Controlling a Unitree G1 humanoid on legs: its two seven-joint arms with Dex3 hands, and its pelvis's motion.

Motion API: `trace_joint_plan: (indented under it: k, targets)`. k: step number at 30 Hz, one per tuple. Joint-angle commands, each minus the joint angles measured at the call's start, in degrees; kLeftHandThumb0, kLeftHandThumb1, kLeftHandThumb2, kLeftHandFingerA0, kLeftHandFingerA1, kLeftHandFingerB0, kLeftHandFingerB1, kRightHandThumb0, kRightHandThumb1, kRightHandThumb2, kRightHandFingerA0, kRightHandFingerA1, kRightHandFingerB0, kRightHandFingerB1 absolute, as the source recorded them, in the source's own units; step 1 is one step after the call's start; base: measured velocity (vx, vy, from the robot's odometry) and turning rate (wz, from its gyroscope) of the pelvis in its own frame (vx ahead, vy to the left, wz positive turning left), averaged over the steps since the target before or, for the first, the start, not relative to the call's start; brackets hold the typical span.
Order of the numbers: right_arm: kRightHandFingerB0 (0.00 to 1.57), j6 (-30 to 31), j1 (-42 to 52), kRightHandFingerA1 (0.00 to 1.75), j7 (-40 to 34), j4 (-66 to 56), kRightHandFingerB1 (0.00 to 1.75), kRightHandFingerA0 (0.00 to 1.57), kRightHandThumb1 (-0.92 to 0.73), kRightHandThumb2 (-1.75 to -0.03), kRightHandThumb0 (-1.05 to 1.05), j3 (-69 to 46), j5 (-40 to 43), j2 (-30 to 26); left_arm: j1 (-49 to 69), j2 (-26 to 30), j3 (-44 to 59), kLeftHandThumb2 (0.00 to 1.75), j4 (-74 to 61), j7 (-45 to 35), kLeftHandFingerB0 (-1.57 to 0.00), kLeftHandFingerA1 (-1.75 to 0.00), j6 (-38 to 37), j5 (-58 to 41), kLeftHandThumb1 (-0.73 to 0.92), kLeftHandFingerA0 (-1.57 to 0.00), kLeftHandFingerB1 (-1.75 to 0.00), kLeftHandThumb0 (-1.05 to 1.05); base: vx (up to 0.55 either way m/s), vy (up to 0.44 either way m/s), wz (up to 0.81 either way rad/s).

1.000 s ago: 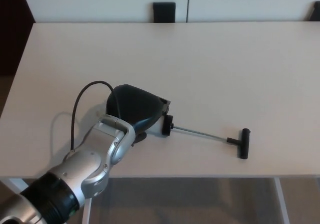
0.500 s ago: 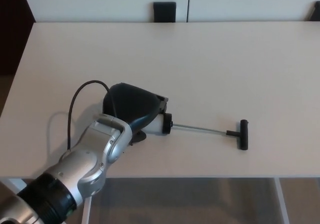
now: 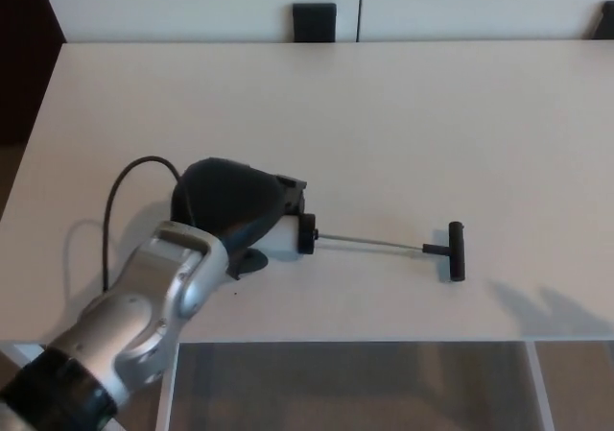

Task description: The robot walks towards a desk on which an air pump is kept in the middle. It lifts it up and holds it with its left hand and uses its right hand to compress it by pushing its handle inwards.

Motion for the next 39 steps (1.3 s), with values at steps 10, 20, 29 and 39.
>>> trace_joint_plan:
  k: [10,20,29,39]
  targets:
    - [0.0,5.36,-28.33,0.25,-3.55,22.26,0.14,0.0,-0.77,-0.87,-0.82,21.92,-11.2,0.84,8.02,7.71,13.14,0.63,-17.58,1.32,-0.72,-1.72,-13.39,-8.78,0.84,-0.79,-1.0,-0.16,0.0,0.0,0.0]
    - [0.0,8.03,-31.38,0.21,-2.06,33.78,0.1,0.0,-0.8,-0.86,-0.77,24.67,-6.95,3.22,9.35,6.93,15.61,0.68,-16.16,2.72,-0.72,-1.7,-18.16,-10.35,0.83,-0.89,-1.15,-0.14,0.0,0.0,0.0]
    - [0.0,7.56,-30.38,0.2,-0.52,37.23,0.1,0.0,-0.84,-0.91,-0.63,27.33,-6.33,3.58,10.18,6.31,17.17,0.65,-15.87,1.51,-0.69,-1.73,-18.68,-9.63,0.85,-0.81,-1.05,-0.16,0.0,0.0,0.0]
    - [0.0,8.47,-30.09,0.16,-0.67,37.2,0.06,0.0,-0.92,-0.9,-0.74,26.62,-2.8,5.96,10.91,5.14,17.84,0.65,-15.76,1.58,-0.67,-1.75,-19.83,-9.21,0.85,-0.81,-1.1,-0.16,0.0,0.0,0.0]
